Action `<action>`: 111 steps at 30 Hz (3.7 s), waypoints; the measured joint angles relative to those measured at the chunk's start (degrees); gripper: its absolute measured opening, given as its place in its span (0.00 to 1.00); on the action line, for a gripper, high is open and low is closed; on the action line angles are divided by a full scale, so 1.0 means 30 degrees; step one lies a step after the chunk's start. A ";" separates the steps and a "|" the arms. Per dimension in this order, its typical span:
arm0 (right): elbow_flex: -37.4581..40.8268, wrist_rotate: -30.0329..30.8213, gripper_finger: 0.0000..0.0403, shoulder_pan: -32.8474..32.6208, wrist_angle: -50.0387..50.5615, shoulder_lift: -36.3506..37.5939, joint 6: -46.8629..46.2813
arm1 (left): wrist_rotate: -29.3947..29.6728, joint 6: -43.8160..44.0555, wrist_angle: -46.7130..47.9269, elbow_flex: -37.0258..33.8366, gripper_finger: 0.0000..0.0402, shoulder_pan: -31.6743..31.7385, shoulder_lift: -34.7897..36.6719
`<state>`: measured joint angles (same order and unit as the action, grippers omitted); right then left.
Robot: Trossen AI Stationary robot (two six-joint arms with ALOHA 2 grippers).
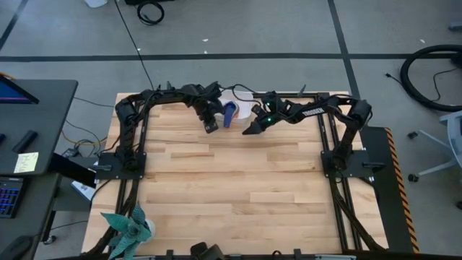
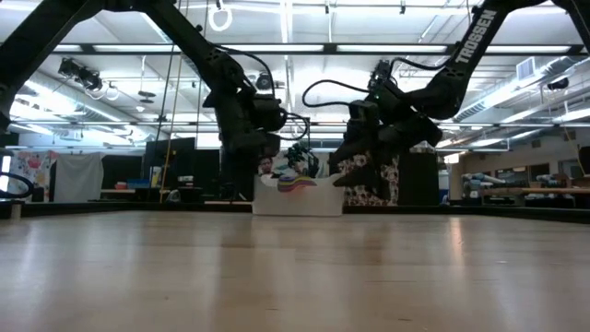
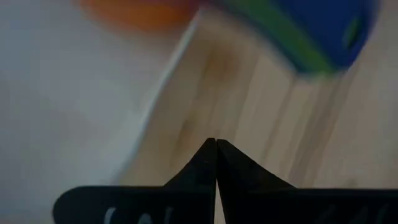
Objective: Nest measuring cups in basket
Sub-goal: Put the nested measuring cups into the white bin, then return to Home Position
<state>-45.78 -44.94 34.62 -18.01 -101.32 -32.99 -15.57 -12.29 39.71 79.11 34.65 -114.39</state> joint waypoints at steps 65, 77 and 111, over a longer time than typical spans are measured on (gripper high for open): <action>0.0000 1.0121 0.52 0.3275 1.3345 2.4513 0.5644 | 0.5131 0.4890 0.7873 0.0022 0.02 0.4386 2.9347; 0.0007 1.2345 0.52 0.3275 1.8973 2.7177 0.6142 | 0.7614 0.6486 1.1179 0.0000 0.02 0.4379 3.5257; 0.8845 1.3574 0.52 0.3268 1.1058 3.3507 0.4401 | 0.3665 0.5781 0.5077 -0.7943 0.02 0.4384 3.8009</action>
<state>-19.24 -4.22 44.42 15.16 -0.79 -19.79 -4.58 5.05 54.94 55.28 47.81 -0.36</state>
